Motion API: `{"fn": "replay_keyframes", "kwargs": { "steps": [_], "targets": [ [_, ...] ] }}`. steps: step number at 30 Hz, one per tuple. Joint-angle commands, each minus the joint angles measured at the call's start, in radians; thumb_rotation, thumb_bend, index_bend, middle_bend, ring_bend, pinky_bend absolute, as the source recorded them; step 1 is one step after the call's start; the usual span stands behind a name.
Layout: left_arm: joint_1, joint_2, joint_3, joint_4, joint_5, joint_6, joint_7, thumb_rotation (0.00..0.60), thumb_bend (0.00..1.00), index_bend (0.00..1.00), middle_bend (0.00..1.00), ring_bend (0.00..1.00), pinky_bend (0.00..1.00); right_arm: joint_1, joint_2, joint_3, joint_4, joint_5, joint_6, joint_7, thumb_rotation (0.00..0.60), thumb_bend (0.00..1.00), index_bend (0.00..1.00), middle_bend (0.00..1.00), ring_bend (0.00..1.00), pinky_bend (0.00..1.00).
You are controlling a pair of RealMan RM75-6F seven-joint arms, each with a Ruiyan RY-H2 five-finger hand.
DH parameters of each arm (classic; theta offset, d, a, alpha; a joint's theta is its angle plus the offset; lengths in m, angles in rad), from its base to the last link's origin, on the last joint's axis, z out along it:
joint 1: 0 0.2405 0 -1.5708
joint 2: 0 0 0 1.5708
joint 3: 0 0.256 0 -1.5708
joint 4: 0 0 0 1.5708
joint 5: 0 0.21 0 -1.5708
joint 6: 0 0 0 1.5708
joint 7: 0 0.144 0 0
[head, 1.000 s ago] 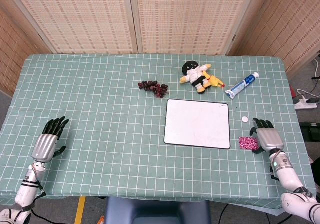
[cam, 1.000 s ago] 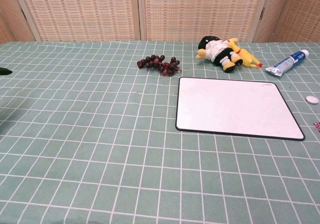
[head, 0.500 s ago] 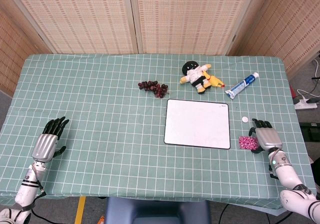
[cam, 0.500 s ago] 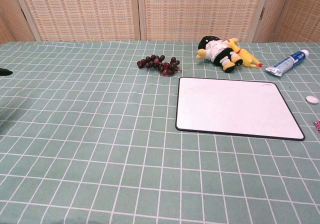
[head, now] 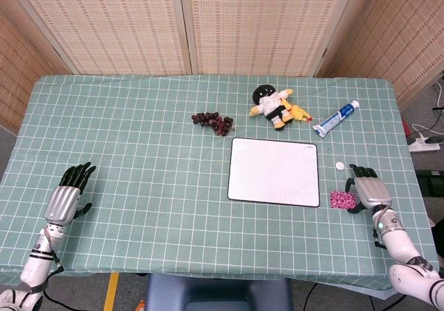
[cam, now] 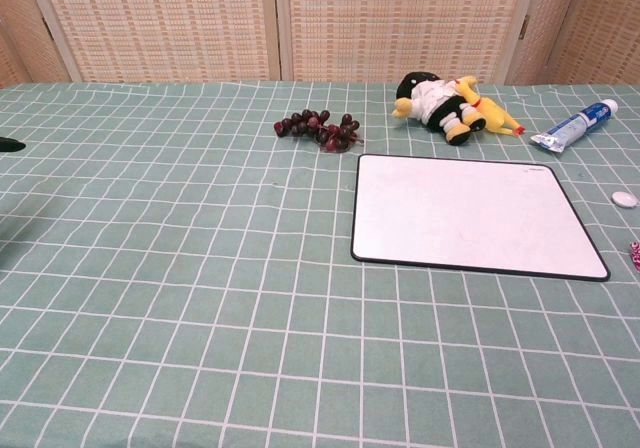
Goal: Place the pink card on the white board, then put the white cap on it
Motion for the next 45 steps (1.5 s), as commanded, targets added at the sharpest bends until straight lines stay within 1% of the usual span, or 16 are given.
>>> {"fn": "replay_keyframes", "kwargs": {
  "steps": [1, 6, 10, 13, 17, 19, 22, 25, 31, 35, 41, 45],
  "targets": [
    [-0.001, 0.000, 0.000, 0.000, 0.000, -0.001, -0.001, 0.600, 0.19, 0.00, 0.00, 0.00, 0.00, 0.001, 0.028, 0.008, -0.039, -0.021, 0.017, 0.027, 0.600, 0.06, 0.50, 0.00, 0.00, 0.00],
    [0.000, 0.000, -0.001, 0.001, -0.001, 0.000, -0.001, 0.600, 0.19, 0.00, 0.00, 0.00, 0.00, 0.022, 0.074, 0.033, -0.116, -0.044, 0.046, 0.030, 0.600, 0.06, 0.50, 0.00, 0.00, 0.00],
    [-0.001, 0.001, -0.004, 0.002, -0.003, 0.000, -0.003, 0.600, 0.19, 0.00, 0.00, 0.00, 0.00, 0.065, 0.101, 0.070, -0.179, -0.038, 0.047, 0.000, 0.600, 0.06, 0.49, 0.00, 0.00, 0.00],
    [0.000, 0.003, -0.006, 0.001, -0.005, 0.001, -0.005, 0.600, 0.19, 0.00, 0.00, 0.00, 0.00, 0.111, 0.100, 0.105, -0.213, -0.008, 0.036, -0.046, 0.600, 0.06, 0.49, 0.00, 0.00, 0.00],
    [0.001, 0.004, -0.008, 0.000, -0.006, 0.007, -0.005, 0.600, 0.19, 0.00, 0.00, 0.00, 0.00, 0.187, 0.075, 0.145, -0.236, 0.081, 0.001, -0.143, 0.600, 0.06, 0.48, 0.00, 0.00, 0.00],
    [0.002, 0.005, -0.008, -0.002, -0.006, 0.009, -0.007, 0.600, 0.19, 0.00, 0.00, 0.00, 0.00, 0.218, 0.056, 0.155, -0.235, 0.125, -0.010, -0.185, 0.600, 0.06, 0.48, 0.00, 0.00, 0.00],
    [0.004, 0.007, -0.008, -0.004, -0.006, 0.013, -0.010, 0.600, 0.19, 0.00, 0.00, 0.00, 0.00, 0.266, 0.012, 0.156, -0.213, 0.209, -0.035, -0.249, 0.600, 0.07, 0.48, 0.00, 0.00, 0.00],
    [0.004, 0.008, -0.008, -0.004, -0.006, 0.012, -0.015, 0.600, 0.19, 0.00, 0.00, 0.00, 0.00, 0.300, -0.027, 0.143, -0.177, 0.277, -0.059, -0.293, 0.600, 0.07, 0.48, 0.00, 0.00, 0.00],
    [0.004, 0.012, -0.010, -0.008, -0.007, 0.011, -0.024, 0.600, 0.19, 0.00, 0.00, 0.00, 0.00, 0.346, -0.090, 0.120, -0.112, 0.371, -0.081, -0.340, 0.600, 0.08, 0.47, 0.00, 0.00, 0.00],
    [0.004, 0.013, -0.011, -0.010, -0.008, 0.013, -0.028, 0.600, 0.19, 0.00, 0.00, 0.00, 0.00, 0.366, -0.113, 0.116, -0.086, 0.396, -0.091, -0.339, 0.600, 0.10, 0.47, 0.00, 0.00, 0.00],
    [0.005, 0.014, -0.011, -0.011, -0.009, 0.011, -0.022, 0.600, 0.19, 0.00, 0.00, 0.00, 0.00, 0.399, -0.132, 0.107, -0.061, 0.427, -0.107, -0.349, 0.600, 0.10, 0.46, 0.00, 0.00, 0.00],
    [0.004, 0.016, -0.011, -0.012, -0.009, 0.009, -0.026, 0.600, 0.19, 0.00, 0.00, 0.00, 0.00, 0.408, -0.140, 0.098, -0.051, 0.436, -0.109, -0.347, 0.600, 0.09, 0.43, 0.00, 0.00, 0.00]
  ]
}}
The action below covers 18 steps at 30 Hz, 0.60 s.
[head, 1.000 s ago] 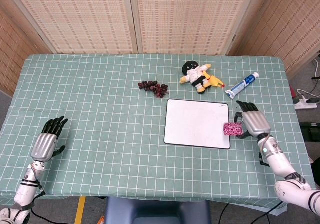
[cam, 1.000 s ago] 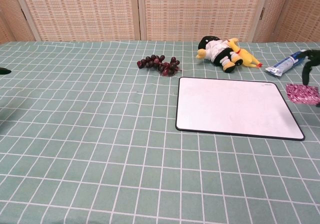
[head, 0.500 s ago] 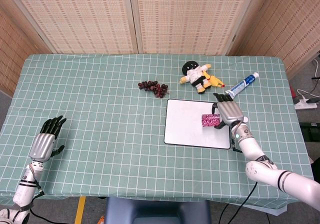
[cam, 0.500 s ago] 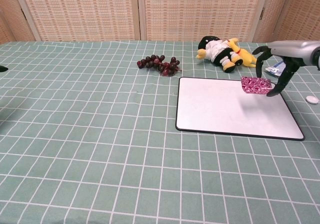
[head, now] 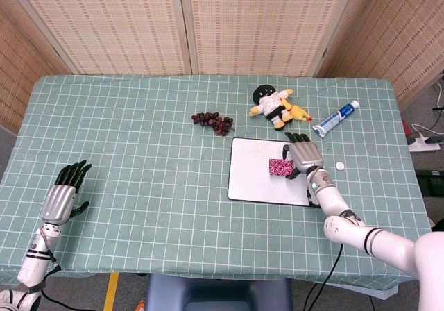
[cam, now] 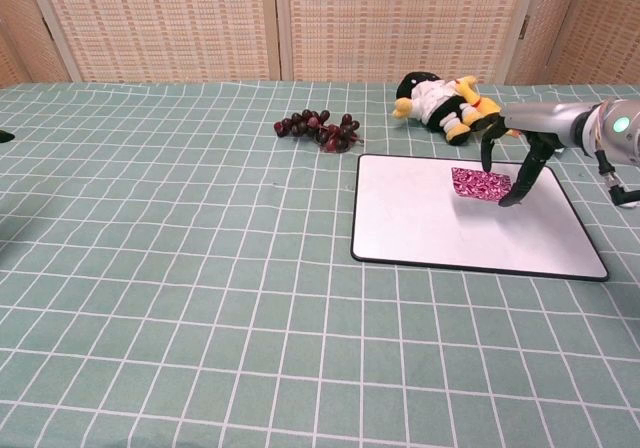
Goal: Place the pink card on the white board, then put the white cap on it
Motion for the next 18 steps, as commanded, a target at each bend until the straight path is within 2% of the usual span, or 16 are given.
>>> {"fn": "replay_keyframes", "kwargs": {
  "steps": [1, 4, 9, 14, 18],
  "targets": [
    [0.000, 0.001, 0.001, -0.001, 0.001, -0.001, -0.001, 0.600, 0.19, 0.00, 0.00, 0.00, 0.00, 0.005, -0.006, -0.006, 0.008, 0.003, -0.004, 0.002, 0.600, 0.06, 0.41, 0.00, 0.00, 0.00],
    [0.000, 0.001, 0.001, -0.001, 0.002, 0.001, -0.002, 0.600, 0.19, 0.00, 0.00, 0.00, 0.00, 0.013, -0.008, -0.008, 0.015, 0.013, -0.020, 0.014, 0.600, 0.00, 0.34, 0.00, 0.00, 0.00],
    [0.000, 0.001, 0.001, -0.001, 0.002, 0.000, -0.003, 0.600, 0.19, 0.00, 0.00, 0.00, 0.00, 0.022, -0.007, -0.021, 0.021, 0.025, -0.028, 0.016, 0.600, 0.00, 0.26, 0.00, 0.00, 0.00],
    [0.000, 0.000, 0.004, 0.001, 0.003, -0.003, -0.004, 0.600, 0.19, 0.00, 0.00, 0.00, 0.00, 0.006, 0.041, -0.038, -0.028, 0.010, 0.033, 0.001, 0.600, 0.00, 0.27, 0.00, 0.00, 0.00],
    [0.000, 0.000, 0.005, 0.001, 0.004, -0.004, -0.006, 0.600, 0.19, 0.00, 0.00, 0.00, 0.00, -0.015, 0.112, -0.058, -0.059, 0.050, 0.069, -0.030, 0.600, 0.00, 0.32, 0.00, 0.00, 0.00]
  ]
}}
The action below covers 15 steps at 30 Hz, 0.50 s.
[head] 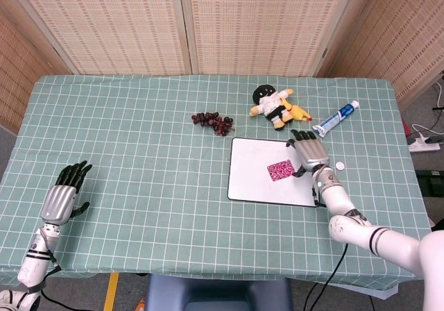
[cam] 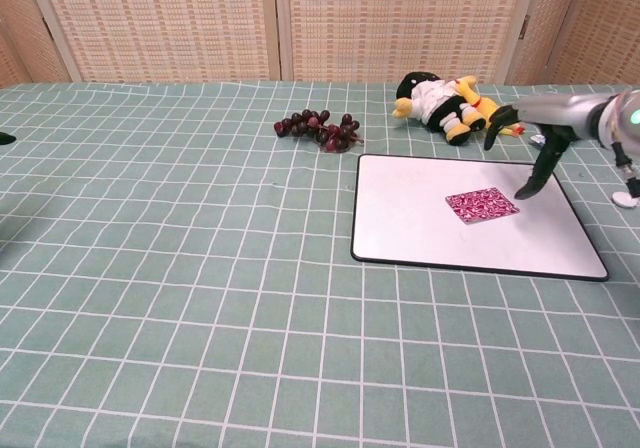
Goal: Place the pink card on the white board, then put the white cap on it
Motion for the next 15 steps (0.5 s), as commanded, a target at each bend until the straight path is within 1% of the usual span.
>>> {"fn": "replay_keyframes", "kwargs": {
  "steps": [1, 3, 7, 8, 12, 15],
  "targets": [
    [0.000, 0.000, 0.000, 0.000, 0.000, -0.001, -0.001, 0.600, 0.19, 0.00, 0.00, 0.00, 0.00, -0.022, 0.064, -0.022, -0.023, 0.044, 0.023, -0.031, 0.600, 0.00, 0.33, 0.00, 0.00, 0.00],
    [-0.001, -0.001, 0.001, 0.000, 0.000, -0.005, 0.000, 0.600, 0.19, 0.00, 0.00, 0.00, 0.00, -0.032, 0.092, -0.037, -0.010, 0.083, 0.020, -0.045, 0.600, 0.02, 0.36, 0.00, 0.00, 0.00],
    [-0.003, -0.003, 0.004, 0.000, 0.002, -0.008, 0.005, 0.600, 0.19, 0.00, 0.00, 0.00, 0.00, -0.044, 0.119, -0.068, 0.039, 0.157, -0.015, -0.067, 0.600, 0.10, 0.38, 0.00, 0.00, 0.00],
    [-0.003, -0.004, 0.004, -0.001, 0.003, -0.008, 0.006, 0.600, 0.19, 0.00, 0.00, 0.00, 0.00, -0.047, 0.118, -0.074, 0.058, 0.170, -0.027, -0.066, 0.600, 0.12, 0.39, 0.00, 0.00, 0.00],
    [-0.003, -0.005, 0.004, -0.001, 0.003, -0.007, 0.008, 0.600, 0.19, 0.00, 0.00, 0.00, 0.00, -0.051, 0.115, -0.078, 0.080, 0.178, -0.041, -0.060, 0.600, 0.14, 0.40, 0.00, 0.00, 0.00],
    [-0.004, -0.004, 0.004, -0.003, 0.001, -0.014, 0.007, 0.600, 0.19, 0.00, 0.00, 0.00, 0.00, -0.063, 0.085, -0.087, 0.162, 0.197, -0.080, -0.040, 0.600, 0.18, 0.41, 0.00, 0.00, 0.00]
  ]
}}
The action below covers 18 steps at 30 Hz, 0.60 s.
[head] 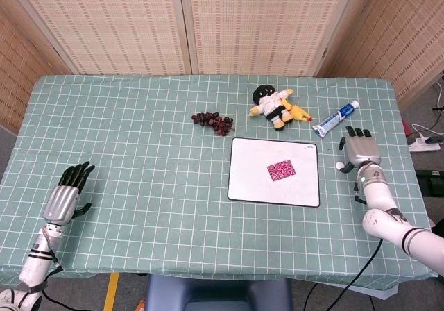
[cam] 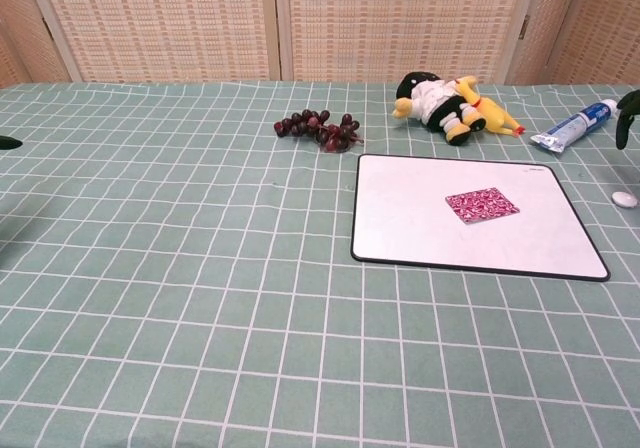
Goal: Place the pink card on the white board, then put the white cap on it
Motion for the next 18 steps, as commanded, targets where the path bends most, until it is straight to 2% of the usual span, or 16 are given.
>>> {"fn": "replay_keyframes", "kwargs": {
  "steps": [1, 7, 18],
  "targets": [
    [0.000, 0.001, -0.001, -0.002, -0.002, -0.002, -0.001, 0.600, 0.19, 0.00, 0.00, 0.00, 0.00, -0.013, -0.033, -0.009, 0.091, 0.021, -0.046, 0.022, 0.600, 0.19, 0.41, 0.00, 0.00, 0.00],
    [-0.001, 0.002, 0.001, -0.002, -0.001, -0.006, -0.004, 0.600, 0.19, 0.00, 0.00, 0.00, 0.00, -0.022, -0.073, -0.007, 0.167, 0.014, -0.089, 0.055, 0.600, 0.22, 0.41, 0.00, 0.00, 0.00],
    [-0.001, 0.004, 0.001, -0.004, 0.000, -0.006, -0.009, 0.600, 0.19, 0.00, 0.00, 0.00, 0.00, -0.030, -0.109, 0.005, 0.212, -0.025, -0.109, 0.093, 0.600, 0.24, 0.42, 0.00, 0.00, 0.00]
  ]
}}
